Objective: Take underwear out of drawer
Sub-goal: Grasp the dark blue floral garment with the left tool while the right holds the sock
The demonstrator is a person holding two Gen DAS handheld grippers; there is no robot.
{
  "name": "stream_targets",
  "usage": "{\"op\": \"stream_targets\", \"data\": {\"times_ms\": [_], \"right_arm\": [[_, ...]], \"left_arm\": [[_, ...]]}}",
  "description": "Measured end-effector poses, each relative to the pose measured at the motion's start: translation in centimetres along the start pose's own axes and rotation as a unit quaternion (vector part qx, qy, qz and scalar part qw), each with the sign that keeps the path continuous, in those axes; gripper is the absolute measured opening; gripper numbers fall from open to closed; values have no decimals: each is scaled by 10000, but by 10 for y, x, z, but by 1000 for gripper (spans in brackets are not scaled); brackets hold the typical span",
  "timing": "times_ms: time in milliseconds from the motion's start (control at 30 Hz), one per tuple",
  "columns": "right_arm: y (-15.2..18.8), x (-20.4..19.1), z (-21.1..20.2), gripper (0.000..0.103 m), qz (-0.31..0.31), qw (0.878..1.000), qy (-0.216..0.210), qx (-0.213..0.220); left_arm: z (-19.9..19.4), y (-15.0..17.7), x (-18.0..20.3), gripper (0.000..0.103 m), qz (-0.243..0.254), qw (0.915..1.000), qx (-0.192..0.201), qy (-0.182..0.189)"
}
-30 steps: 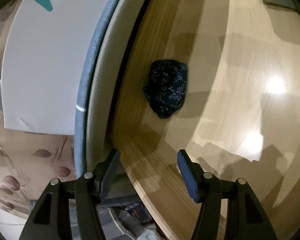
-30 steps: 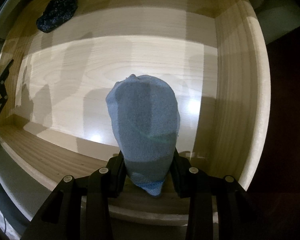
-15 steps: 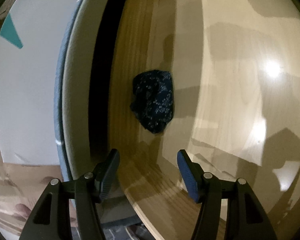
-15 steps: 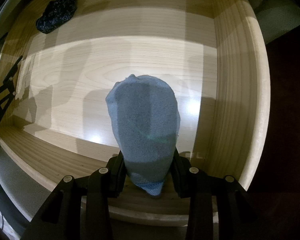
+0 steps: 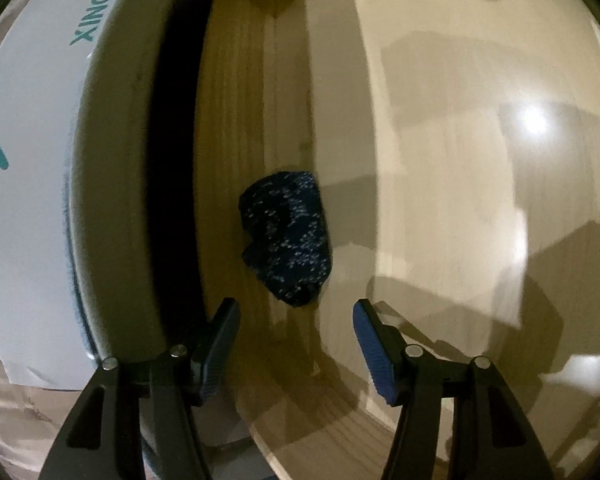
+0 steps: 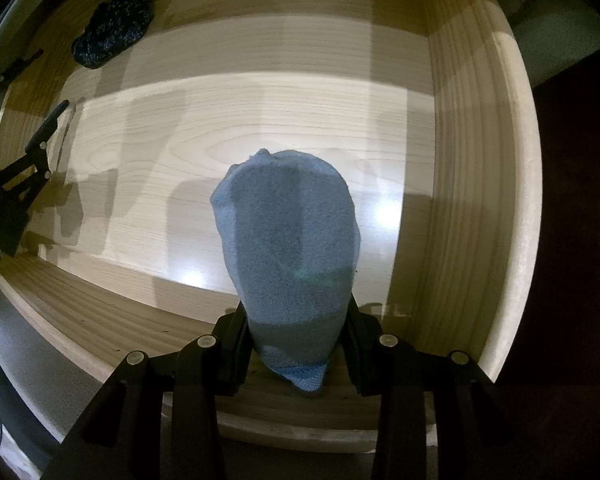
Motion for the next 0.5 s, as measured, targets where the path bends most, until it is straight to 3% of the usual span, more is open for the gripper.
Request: {"op": "stream_targets", "data": {"times_ms": [500], "right_arm": [[-1,-7,2,36,-16,10000,-80,-23]], "left_arm": [[6,-14,14,50,75,9993,84,-347]]}}
Point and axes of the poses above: each gripper's, at about its wrist camera, not at the fingertips, and z roughly the way its jaws point, x to its right, y to its underside, the point moved 9 cm from there along z, roughly the way its jaws point, and after that the axes turned 13 degrees about -y, right-handed, at the moved point
